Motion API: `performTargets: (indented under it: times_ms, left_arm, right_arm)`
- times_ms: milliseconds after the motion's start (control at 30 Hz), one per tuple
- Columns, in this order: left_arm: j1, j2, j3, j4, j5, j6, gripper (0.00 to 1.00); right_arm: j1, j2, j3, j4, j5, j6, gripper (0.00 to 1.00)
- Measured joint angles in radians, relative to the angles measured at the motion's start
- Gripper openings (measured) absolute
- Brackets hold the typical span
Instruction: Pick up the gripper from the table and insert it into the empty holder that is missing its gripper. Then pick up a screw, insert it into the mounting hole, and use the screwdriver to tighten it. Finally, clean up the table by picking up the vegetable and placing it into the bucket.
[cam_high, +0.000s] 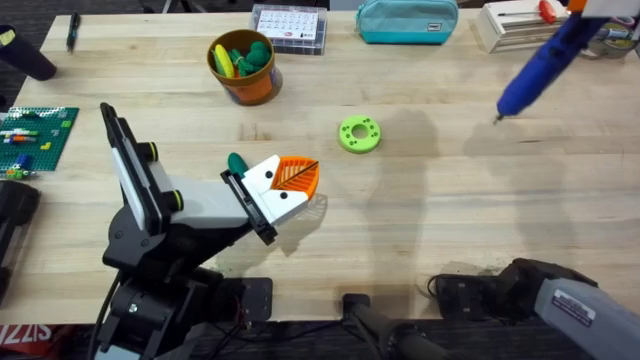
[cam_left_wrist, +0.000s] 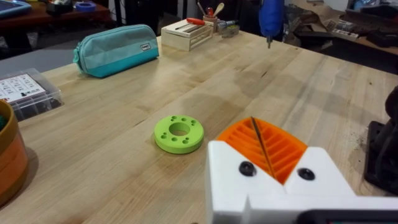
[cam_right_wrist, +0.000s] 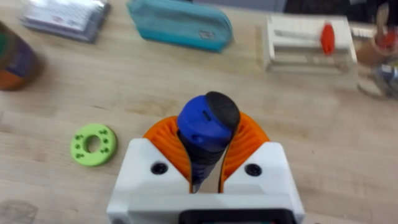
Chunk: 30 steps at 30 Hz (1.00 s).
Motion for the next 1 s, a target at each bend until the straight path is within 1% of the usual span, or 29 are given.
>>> performTargets:
  times_ms: [67,167,333,500,867,1000]
  left_arm:
    - [0.0,0.001,0.0,0.003,-0.001,-0.001,0.015]
    - [0.0,0.001,0.0,0.004,-0.001,-0.003,0.014]
    - [0.0,0.001,0.0,0.004,-0.002,-0.003,0.015]
    - [0.0,0.001,0.0,0.004,-0.002,-0.004,0.014]
    - [0.0,0.001,0.0,0.004,-0.004,-0.004,0.014]
    - [0.0,0.001,0.0,0.004,-0.004,-0.004,0.014]
  right_arm:
    - [0.007,-0.021,0.0,-0.011,-0.009,0.001,0.188]
    - [0.007,-0.02,-0.006,-0.037,0.002,0.001,0.189]
    - [0.009,0.033,-0.009,-0.144,0.007,0.002,0.189]
    - [0.009,0.162,-0.012,-0.186,0.011,0.002,0.187]
    - [0.011,0.504,-0.015,-0.156,0.018,0.002,0.188]
    - [0.011,0.584,-0.016,-0.155,0.027,0.003,0.185]
